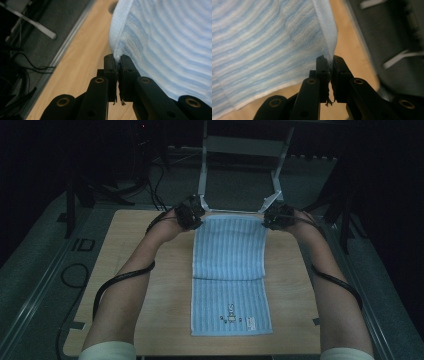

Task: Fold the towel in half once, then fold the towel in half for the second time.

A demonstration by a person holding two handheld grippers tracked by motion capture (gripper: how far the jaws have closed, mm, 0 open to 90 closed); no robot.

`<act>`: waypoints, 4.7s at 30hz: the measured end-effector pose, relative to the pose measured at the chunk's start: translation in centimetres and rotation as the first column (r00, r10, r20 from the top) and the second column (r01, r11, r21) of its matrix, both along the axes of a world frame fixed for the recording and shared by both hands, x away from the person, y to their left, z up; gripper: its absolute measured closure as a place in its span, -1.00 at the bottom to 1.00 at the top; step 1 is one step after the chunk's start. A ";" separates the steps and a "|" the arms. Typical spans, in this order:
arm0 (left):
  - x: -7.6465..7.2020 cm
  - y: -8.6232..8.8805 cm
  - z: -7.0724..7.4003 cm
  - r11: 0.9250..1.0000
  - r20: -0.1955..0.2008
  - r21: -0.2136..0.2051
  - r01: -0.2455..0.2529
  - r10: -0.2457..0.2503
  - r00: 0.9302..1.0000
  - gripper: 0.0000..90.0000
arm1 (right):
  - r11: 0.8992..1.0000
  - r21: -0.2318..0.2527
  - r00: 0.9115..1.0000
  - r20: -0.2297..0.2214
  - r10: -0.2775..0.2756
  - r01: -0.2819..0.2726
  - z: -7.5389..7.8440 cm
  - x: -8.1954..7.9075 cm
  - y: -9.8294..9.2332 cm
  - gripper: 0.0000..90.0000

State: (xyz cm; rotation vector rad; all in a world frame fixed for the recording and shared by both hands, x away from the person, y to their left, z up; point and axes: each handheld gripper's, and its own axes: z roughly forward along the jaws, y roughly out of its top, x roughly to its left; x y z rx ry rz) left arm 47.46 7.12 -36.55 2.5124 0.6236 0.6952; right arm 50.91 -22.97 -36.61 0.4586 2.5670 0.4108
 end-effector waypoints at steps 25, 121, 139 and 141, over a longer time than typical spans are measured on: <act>-14.8 0.9 -6.7 0.985 -0.118 0.045 0.164 -0.158 0.980 0.89 | 0.975 -0.018 0.970 -0.104 0.220 -0.223 -4.1 -15.3 -1.1 0.87; -4.9 2.8 -12.2 0.998 -0.384 0.041 0.052 -0.032 0.923 -0.11 | 0.989 -0.055 0.907 -0.409 0.101 -0.135 -10.7 -6.1 -0.9 0.15; -3.0 2.1 -15.5 0.990 -0.448 0.109 0.092 -0.034 0.893 -0.10 | 0.973 -0.149 0.861 -0.503 0.078 -0.176 -14.4 -3.8 2.9 0.36; -2.9 1.9 -15.5 0.989 -0.451 0.097 0.107 -0.052 0.891 -0.08 | 0.970 -0.163 0.845 -0.530 0.066 -0.178 -14.9 -3.7 3.0 0.44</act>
